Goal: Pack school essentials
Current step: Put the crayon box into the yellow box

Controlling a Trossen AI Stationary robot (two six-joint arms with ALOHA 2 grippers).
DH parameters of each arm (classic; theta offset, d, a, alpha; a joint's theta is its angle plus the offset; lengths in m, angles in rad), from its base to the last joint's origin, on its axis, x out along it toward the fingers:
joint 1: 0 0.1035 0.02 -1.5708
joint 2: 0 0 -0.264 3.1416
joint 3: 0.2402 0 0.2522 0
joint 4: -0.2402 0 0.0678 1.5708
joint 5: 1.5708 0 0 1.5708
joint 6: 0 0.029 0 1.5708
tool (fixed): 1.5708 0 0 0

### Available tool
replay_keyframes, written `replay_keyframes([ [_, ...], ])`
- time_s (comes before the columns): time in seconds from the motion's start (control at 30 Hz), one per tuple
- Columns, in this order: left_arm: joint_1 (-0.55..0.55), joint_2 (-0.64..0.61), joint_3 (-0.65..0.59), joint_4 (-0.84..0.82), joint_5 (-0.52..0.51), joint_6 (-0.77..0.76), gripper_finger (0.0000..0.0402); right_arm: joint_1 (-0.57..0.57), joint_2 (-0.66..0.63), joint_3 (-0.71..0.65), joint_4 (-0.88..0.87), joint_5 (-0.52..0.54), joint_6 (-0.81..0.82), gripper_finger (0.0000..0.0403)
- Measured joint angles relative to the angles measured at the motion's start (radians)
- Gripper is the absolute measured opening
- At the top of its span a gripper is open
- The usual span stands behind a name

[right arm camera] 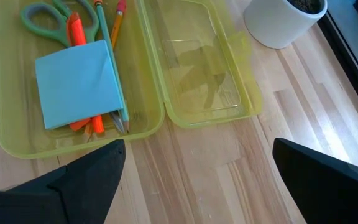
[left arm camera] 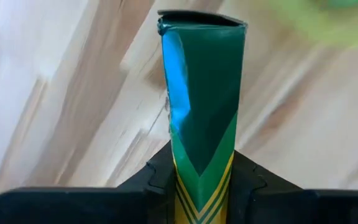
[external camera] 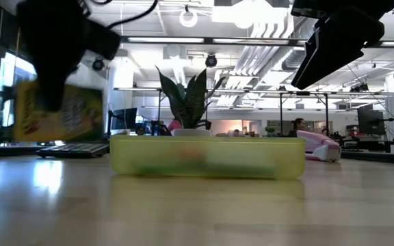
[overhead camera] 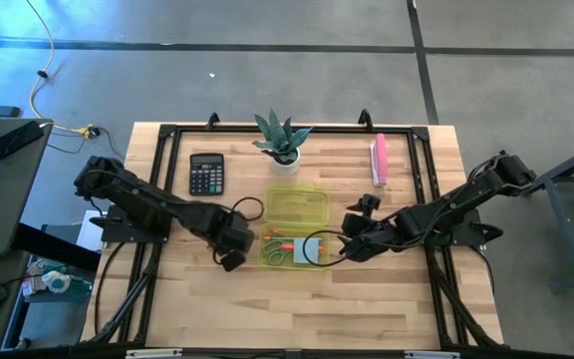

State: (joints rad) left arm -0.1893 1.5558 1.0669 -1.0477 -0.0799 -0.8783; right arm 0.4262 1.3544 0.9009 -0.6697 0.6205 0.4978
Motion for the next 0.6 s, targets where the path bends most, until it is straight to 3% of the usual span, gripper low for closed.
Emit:
replay_keyframes([
  [0.27,0.100,0.000,0.197,0.082,0.044,0.322,0.0071,0.000,0.000,0.000,0.000,-0.028,0.000,0.0399],
  [0.47,0.209,0.004,0.234,0.314,0.298,0.531,0.0070,0.000,0.000,0.000,0.000,-0.030,0.000,0.0399],
  [0.6,0.261,0.034,0.235,0.358,0.420,0.597,0.0070,0.000,0.000,0.000,0.000,-0.030,0.000,0.0399],
])
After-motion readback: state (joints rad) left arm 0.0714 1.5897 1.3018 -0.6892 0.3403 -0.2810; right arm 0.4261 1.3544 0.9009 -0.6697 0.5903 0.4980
